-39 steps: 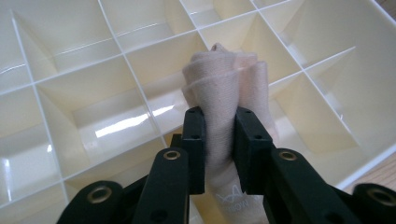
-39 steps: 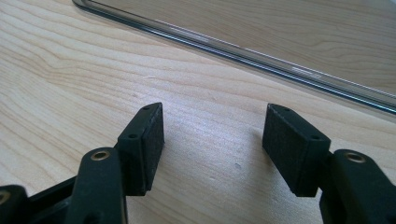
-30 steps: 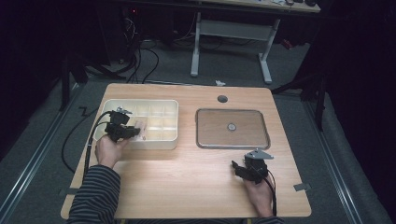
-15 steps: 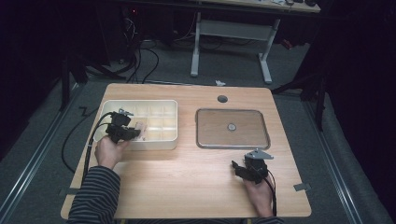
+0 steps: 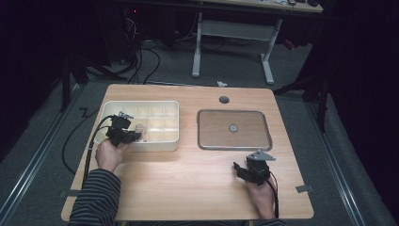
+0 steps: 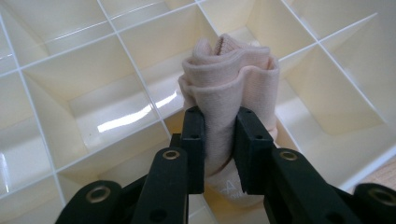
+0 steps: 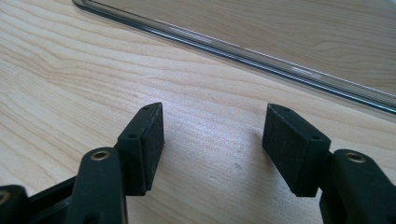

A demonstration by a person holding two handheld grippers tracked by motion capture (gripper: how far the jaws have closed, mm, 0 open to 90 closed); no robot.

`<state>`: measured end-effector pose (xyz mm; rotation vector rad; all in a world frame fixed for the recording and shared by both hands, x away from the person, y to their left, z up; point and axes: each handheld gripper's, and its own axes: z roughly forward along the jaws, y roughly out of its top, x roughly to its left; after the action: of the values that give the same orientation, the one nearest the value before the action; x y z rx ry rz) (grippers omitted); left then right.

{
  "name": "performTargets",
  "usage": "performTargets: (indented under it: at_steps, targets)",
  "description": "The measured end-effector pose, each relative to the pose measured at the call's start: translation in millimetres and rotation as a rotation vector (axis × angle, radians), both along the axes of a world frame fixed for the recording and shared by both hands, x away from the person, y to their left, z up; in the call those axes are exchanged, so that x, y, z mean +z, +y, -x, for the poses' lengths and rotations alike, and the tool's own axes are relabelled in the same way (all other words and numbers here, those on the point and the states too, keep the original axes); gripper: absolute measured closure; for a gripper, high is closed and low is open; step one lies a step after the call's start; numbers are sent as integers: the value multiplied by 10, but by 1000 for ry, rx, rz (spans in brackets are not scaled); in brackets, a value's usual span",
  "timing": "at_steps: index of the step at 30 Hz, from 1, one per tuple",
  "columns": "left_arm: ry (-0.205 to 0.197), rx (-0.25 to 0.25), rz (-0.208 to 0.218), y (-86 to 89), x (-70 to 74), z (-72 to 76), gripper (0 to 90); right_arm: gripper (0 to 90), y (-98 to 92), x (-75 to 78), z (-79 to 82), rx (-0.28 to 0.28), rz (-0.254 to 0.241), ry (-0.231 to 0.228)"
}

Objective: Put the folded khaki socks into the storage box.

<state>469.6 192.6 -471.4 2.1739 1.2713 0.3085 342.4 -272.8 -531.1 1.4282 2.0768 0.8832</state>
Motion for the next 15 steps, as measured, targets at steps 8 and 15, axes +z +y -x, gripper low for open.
performTargets:
  at_steps: [8,15]
  targets:
    - [17,-8,-2,9,-10,-22,759,388,0,0,0,0,0,0]
    - [2,-23,-45,-32,-27,-1,757,389,0,0,0,0,-1,0]
